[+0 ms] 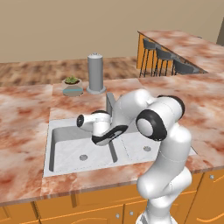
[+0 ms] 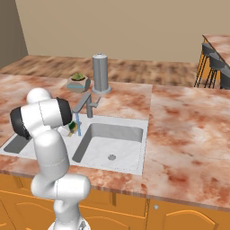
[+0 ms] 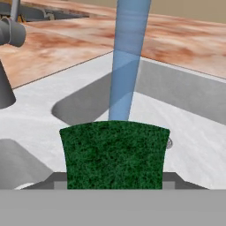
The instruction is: Soak the sponge with water for a few seconds and then drop it inside the sink.
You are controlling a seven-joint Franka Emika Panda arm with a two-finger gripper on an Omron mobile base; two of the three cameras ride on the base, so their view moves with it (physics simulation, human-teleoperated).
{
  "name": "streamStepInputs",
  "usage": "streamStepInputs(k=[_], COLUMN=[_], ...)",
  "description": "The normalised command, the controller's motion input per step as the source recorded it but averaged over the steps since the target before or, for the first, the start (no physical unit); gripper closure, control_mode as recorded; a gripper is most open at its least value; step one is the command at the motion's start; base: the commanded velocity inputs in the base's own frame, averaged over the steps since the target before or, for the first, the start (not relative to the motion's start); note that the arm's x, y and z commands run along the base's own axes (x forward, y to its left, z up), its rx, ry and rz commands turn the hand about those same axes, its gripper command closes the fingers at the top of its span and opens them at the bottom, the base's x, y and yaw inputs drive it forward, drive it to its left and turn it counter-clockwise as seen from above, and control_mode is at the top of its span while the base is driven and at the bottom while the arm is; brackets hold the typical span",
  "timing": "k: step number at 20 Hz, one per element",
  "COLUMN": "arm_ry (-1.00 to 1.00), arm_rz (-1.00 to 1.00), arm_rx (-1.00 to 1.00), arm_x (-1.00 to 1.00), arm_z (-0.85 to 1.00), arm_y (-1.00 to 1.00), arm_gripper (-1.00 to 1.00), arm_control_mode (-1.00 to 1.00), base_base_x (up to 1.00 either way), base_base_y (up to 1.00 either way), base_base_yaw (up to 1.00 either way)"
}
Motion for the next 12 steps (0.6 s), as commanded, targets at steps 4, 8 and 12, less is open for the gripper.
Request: streamStepInputs(k=[4,8,12], arm_ry=[0.00,0.00,0.00], arm_rz=[0.00,0.00,-0.01], arm_rx=[0.00,0.00,0.00], arm_x=[0.00,0.00,0.00], arm_z=[0.00,0.00,0.00], arm_y=[-0.05,-0.07,-0.02], arm_gripper=[1.00,1.00,1.00], arm_control_mode=[-1.00,-1.00,-1.00], base_base_x=[0.00,0.00,0.00], base_base_y=[0.00,0.00,0.00], base_base_yaw=[0.00,0.00,0.00])
